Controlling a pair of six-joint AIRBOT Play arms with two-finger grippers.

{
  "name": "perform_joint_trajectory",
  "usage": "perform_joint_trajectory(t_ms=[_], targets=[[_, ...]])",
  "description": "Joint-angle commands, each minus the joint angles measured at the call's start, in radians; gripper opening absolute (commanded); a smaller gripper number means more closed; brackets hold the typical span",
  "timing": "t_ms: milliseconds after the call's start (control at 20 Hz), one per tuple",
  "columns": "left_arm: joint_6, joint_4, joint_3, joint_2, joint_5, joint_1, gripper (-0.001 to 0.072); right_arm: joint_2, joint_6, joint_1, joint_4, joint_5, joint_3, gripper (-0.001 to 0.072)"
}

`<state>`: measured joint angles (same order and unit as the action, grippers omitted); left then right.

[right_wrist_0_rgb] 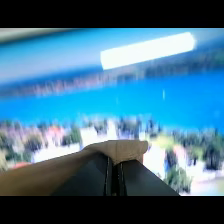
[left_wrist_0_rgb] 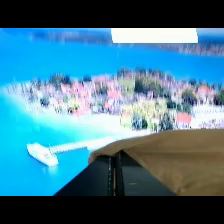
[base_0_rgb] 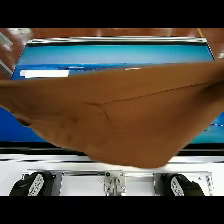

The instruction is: Fold the shirts.

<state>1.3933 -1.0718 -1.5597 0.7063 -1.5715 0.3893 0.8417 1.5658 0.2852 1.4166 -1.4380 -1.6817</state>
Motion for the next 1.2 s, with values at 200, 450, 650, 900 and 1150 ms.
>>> perform_joint_trajectory(t_ms=[200,450,650,900,1150], targets=[[0.029,0.090,0.459,0.160,0.326,-0.006,0.0033,0.414,-0.002,-0.002,-0.113,0.230,0.227,0.0065],[-0.073,0.239,0.464,0.447,0.557,-0.077,0.0034,0.668,0.042,-0.006,-0.465,0.533,0.227,0.0065],[-0.072,0.239,0.465,0.657,0.595,-0.147,0.0034,0.800,0.042,-0.063,-0.472,0.512,0.227,0.0065],[-0.072,0.222,0.439,0.775,0.520,-0.162,0.0558,0.843,0.037,-0.127,-0.468,0.475,0.219,0.0693],[-0.045,-0.080,0.296,0.767,0.124,0.025,0.0568,0.741,-0.017,0.005,-0.189,0.055,0.145,0.0690]])
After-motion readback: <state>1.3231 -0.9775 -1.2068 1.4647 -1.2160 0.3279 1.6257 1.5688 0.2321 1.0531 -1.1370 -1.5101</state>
